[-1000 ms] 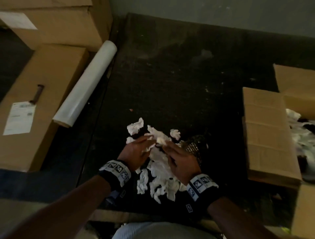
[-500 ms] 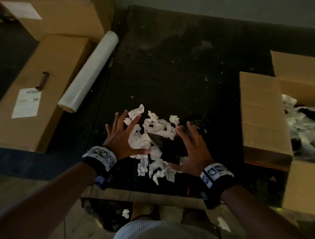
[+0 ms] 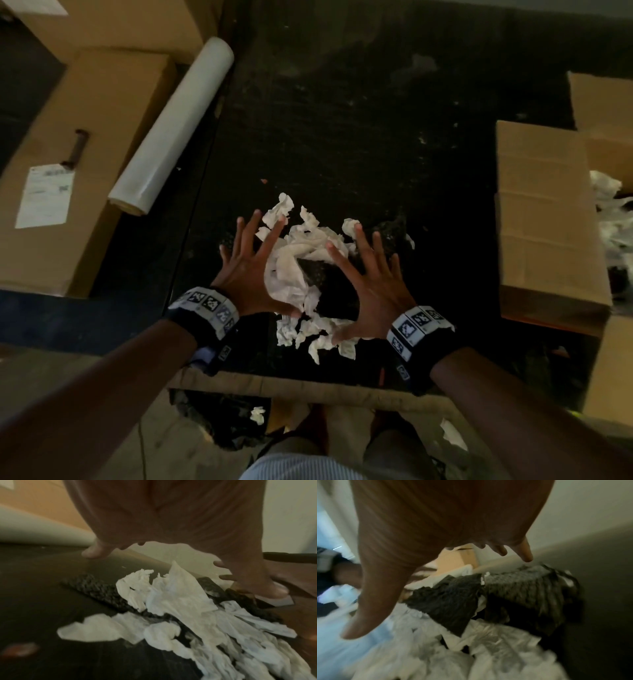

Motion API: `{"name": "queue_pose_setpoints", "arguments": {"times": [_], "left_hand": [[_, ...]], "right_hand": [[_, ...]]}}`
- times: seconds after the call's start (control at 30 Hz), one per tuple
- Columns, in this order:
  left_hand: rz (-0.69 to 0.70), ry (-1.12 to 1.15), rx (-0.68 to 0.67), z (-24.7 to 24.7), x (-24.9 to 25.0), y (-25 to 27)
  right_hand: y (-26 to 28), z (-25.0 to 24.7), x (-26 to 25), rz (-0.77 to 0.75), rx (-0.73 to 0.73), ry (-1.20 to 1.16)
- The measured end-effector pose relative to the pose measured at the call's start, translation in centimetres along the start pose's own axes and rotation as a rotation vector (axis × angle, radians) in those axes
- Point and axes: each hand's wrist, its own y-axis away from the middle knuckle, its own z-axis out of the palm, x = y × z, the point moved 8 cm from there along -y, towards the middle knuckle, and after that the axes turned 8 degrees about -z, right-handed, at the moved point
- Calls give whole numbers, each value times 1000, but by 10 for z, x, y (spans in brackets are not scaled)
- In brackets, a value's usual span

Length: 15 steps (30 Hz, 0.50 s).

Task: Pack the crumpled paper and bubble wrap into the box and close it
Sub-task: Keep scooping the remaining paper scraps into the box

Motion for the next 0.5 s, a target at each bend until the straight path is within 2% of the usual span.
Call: {"name": "queue_pose_setpoints", "arguments": {"times": [0.07, 0.17, 0.37, 0.5], "left_hand": [[65, -103, -30, -1, 8, 3], [115, -258, -124, 24, 26, 0], [-135, -172, -206, 58, 7, -40], [-83, -215, -184, 66, 3, -43]], "right_hand": [[-2, 1, -7, -63, -39, 89], [-18, 13, -12, -90, -97, 135], [-52, 39, 4, 21, -164, 71], [-59, 45, 8, 0, -148, 90]]}}
